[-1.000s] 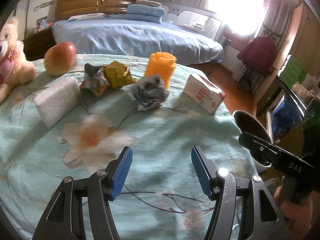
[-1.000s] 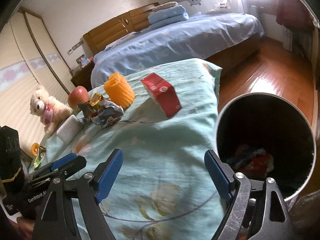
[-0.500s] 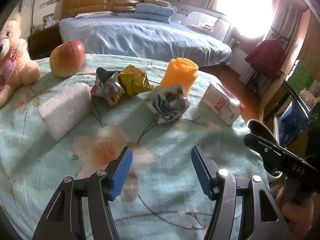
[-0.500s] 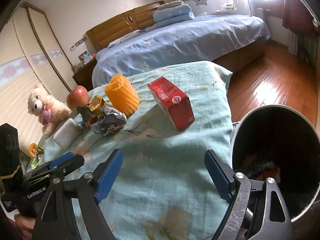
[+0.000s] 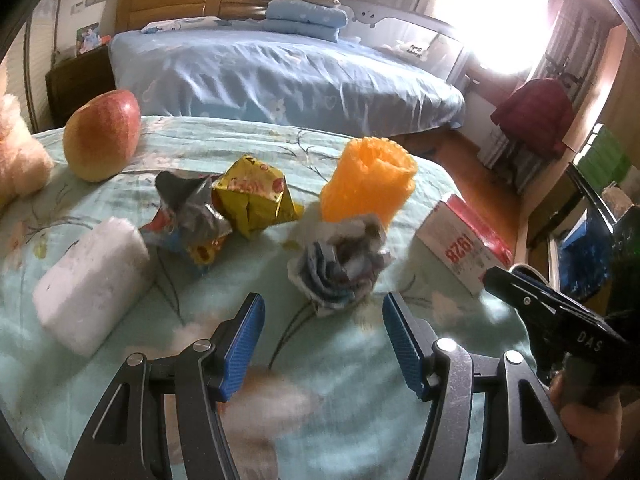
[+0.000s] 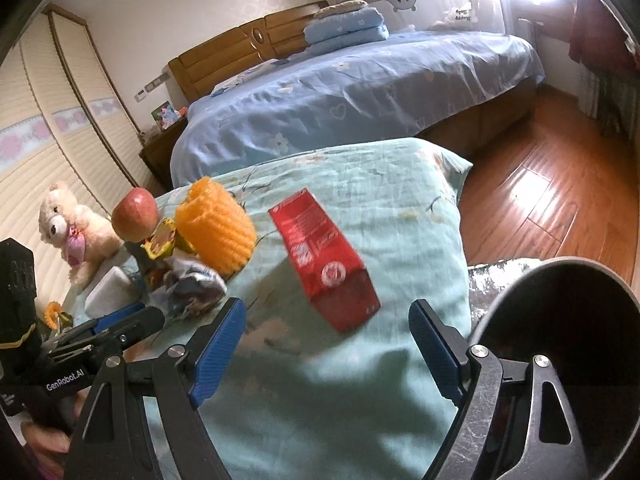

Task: Collect trash
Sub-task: 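Grasp the red juice carton with right tool while left tool grasps crumpled grey wrapper, then carry the carton and wrapper over the trash bin and open both tools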

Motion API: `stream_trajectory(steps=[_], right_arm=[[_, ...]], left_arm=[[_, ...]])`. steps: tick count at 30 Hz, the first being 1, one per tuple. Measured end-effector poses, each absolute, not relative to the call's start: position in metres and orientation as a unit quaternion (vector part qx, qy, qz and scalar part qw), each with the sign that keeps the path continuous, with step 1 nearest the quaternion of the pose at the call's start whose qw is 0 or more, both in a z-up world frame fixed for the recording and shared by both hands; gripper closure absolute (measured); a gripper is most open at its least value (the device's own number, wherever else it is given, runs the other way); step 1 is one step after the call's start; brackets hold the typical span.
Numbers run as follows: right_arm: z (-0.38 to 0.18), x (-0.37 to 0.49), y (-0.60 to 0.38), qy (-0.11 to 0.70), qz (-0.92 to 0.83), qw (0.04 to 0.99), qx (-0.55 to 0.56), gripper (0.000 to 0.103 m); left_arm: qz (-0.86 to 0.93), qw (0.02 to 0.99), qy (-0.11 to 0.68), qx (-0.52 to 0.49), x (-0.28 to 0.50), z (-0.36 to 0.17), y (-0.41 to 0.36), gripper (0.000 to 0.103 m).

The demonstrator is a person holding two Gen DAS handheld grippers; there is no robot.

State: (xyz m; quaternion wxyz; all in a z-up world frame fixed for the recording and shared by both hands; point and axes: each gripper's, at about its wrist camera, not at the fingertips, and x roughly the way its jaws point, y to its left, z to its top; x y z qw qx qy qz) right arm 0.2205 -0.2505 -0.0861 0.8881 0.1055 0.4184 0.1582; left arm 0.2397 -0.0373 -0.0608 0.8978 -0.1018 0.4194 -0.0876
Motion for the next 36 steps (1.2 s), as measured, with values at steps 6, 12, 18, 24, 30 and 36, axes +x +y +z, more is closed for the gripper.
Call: stream_trajectory(steps=[6,12,18,24,30,36], right_arm=[[-0.091,0.239,-0.248,0.426,0.162,0.884,0.103,0.018],[-0.095,0.248,-0.246,0.436,0.158,0.88,0.105,0.046],[-0.098,0.245,-0.242,0.44,0.153,0.88,0.09,0.068],[-0.092,0.23,-0.247,0.431,0.152,0.884,0.098,0.069],[-0.087,0.209,-0.254,0.424,0.151,0.887,0.105,0.07],[-0.081,0.19,-0.265,0.416,0.144,0.89,0.117,0.07]], left_arm=[[-0.092,0.896,0.424,-0.099,0.257,-0.071,-0.042,0.044],[-0.112,0.889,0.433,-0.094,0.27,-0.081,-0.05,0.067],[-0.118,0.896,0.421,-0.076,0.267,-0.08,-0.055,0.087],[-0.124,0.896,0.417,-0.085,0.253,-0.079,-0.053,0.088],[-0.136,0.896,0.414,-0.088,0.234,-0.073,-0.058,0.088],[-0.148,0.895,0.411,-0.087,0.219,-0.065,-0.067,0.088]])
